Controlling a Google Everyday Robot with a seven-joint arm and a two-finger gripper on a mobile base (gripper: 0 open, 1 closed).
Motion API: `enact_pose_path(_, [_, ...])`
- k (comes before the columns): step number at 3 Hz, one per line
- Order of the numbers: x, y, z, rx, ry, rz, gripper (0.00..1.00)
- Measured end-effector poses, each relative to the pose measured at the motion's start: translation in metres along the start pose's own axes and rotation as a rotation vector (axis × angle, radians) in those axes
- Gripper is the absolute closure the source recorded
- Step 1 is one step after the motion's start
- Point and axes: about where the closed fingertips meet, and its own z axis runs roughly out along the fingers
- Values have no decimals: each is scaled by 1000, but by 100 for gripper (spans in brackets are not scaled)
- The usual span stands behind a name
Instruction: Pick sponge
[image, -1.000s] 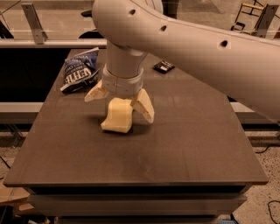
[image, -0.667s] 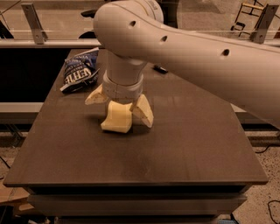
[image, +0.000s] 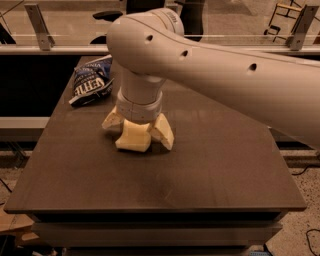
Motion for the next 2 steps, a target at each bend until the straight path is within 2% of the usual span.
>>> enact_pose_path(2, [1,0,0,-23,-6,-10,61])
